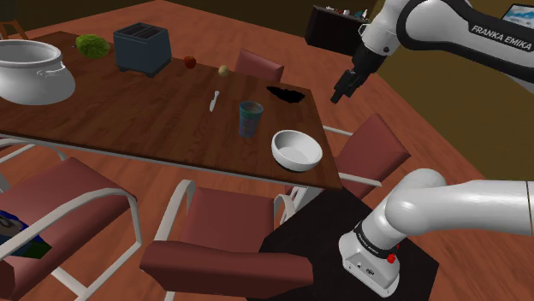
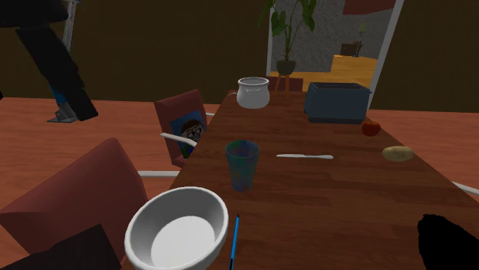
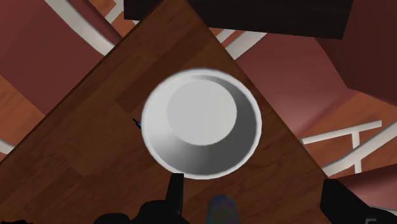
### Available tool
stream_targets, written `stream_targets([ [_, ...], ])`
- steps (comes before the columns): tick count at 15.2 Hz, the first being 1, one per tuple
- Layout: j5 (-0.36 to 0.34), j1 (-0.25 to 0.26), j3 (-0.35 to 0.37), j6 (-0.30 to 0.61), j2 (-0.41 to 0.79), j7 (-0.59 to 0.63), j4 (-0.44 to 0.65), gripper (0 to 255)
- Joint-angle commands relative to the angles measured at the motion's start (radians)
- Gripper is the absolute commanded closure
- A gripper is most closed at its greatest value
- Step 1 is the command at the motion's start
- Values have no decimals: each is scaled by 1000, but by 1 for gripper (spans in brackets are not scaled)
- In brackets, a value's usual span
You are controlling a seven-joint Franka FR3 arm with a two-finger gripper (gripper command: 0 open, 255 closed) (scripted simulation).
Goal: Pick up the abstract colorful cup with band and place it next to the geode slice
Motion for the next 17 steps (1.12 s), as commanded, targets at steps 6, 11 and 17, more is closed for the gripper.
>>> stream_targets([
  [6, 3, 11, 32, 113, 184, 30, 45, 0],
  [11, -4, 18, 63, 203, 378, 60, 121, 0],
  [17, -28, 23, 97, 275, 618, 101, 255, 0],
])
